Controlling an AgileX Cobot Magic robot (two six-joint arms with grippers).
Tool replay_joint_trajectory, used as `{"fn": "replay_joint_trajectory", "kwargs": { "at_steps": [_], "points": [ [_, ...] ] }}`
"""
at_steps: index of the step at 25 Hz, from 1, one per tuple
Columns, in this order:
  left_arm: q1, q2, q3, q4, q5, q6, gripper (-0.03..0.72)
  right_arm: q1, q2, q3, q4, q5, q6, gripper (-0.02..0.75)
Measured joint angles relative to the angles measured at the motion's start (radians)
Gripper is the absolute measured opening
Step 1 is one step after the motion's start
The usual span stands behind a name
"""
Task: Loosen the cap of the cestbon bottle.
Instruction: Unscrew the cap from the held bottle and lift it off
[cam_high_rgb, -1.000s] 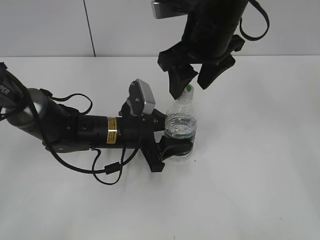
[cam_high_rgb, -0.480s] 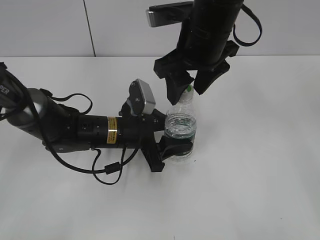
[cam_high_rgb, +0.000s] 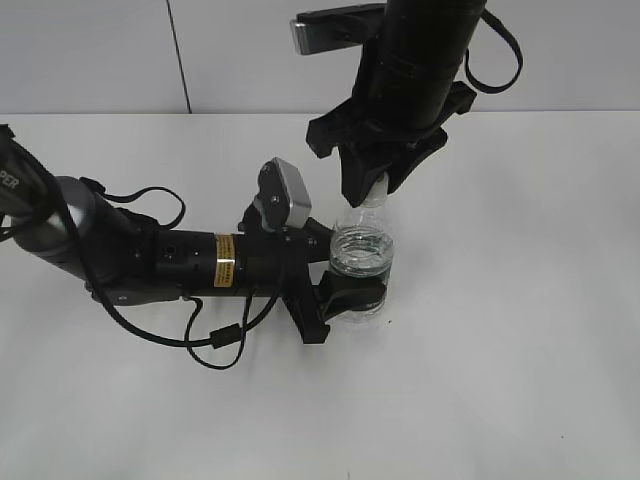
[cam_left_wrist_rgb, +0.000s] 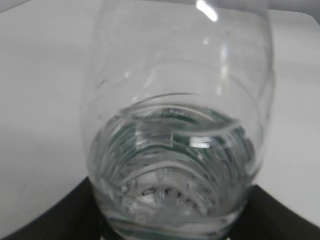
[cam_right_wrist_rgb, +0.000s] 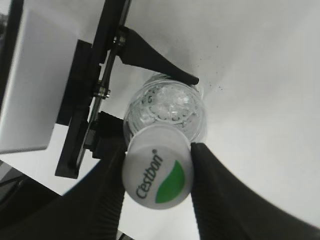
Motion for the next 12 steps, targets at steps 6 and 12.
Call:
{"fn": "replay_joint_trajectory", "kwargs": {
  "at_steps": [6,12],
  "points": [
    [0.0,0.0,0.0,0.0,0.001,0.0,0.413,0.0,0.0,0.0,0.001,0.0,-0.269,0.305],
    [0.0,0.0,0.0,0.0,0.001,0.0,0.413,0.0,0.0,0.0,-0.006,0.0,-0.75,0.303]
  ]
}}
